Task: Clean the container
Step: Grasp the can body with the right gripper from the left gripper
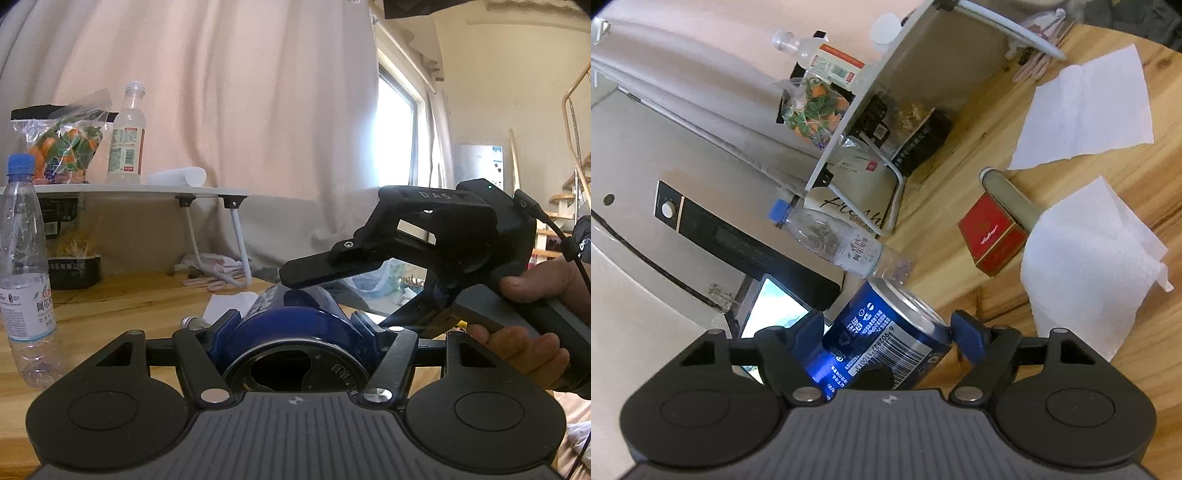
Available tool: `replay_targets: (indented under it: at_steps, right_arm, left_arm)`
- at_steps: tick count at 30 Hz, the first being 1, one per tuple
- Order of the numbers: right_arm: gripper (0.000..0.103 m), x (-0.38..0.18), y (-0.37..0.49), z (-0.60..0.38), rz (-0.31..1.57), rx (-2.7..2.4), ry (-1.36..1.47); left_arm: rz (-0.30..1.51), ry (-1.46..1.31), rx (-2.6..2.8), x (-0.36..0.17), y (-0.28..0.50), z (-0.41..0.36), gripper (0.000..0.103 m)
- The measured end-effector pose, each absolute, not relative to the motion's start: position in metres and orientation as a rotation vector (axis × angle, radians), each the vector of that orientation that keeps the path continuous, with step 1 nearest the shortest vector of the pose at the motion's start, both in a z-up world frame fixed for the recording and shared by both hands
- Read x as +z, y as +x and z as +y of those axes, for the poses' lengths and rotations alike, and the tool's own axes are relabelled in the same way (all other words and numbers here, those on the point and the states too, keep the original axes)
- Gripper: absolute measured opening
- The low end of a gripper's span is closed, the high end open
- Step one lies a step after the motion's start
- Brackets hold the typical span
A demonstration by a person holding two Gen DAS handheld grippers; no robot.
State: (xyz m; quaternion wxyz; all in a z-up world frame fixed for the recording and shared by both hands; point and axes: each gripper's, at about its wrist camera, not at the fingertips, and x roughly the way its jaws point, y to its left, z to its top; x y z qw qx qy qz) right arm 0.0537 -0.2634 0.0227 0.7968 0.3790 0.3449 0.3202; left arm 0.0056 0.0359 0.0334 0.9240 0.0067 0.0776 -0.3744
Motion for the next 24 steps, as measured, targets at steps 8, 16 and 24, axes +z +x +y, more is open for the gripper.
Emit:
replay_targets:
  at_steps: [8,16,24]
  right_arm:
    - [0.072,0.027,0.048,-0.270,0.751,0.567,0.853]
    - [0.075,0.038,0.047,-0.269,0.739,0.562,0.752]
    - [0.093,0.029,0.041,-0.294,0.645,0.718,0.901]
  left_arm:
    - [0.126,0.187,-0.700,0.026,-0.007,0.016,0.075]
    - [0.250,-0.082,-0.823,0.035,0.016,0.046,0.067]
    - [0.351,-0.482,-0.967,0.030,0.049,0.089,0.067]
